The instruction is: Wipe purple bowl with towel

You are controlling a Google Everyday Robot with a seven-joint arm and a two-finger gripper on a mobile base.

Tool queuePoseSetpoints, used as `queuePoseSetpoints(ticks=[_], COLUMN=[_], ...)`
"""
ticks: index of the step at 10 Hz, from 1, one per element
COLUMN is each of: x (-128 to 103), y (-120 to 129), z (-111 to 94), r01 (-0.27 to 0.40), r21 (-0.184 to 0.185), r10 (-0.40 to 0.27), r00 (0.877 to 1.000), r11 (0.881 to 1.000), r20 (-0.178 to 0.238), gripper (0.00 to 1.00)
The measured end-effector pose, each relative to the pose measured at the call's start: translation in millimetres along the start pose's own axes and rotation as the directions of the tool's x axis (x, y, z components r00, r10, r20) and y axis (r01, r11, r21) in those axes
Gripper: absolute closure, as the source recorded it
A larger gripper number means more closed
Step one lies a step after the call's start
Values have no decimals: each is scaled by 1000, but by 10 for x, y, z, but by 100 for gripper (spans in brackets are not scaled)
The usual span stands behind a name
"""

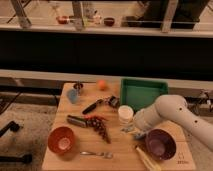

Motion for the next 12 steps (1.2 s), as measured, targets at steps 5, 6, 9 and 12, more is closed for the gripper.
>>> queuePoseSetpoints(ticks=[5, 6, 9, 12], x=[92, 123, 270, 463], y=[-36, -38, -76, -105], z=[-28, -23, 4, -60], r01=[-32, -41, -79, -112], r21=[-7, -11, -9, 1], r10=[32, 41, 79, 112], r00=[999, 999, 997, 994], r11=[999, 999, 997, 994], r20=[22, 23, 17, 6], gripper=[100, 100, 100, 100])
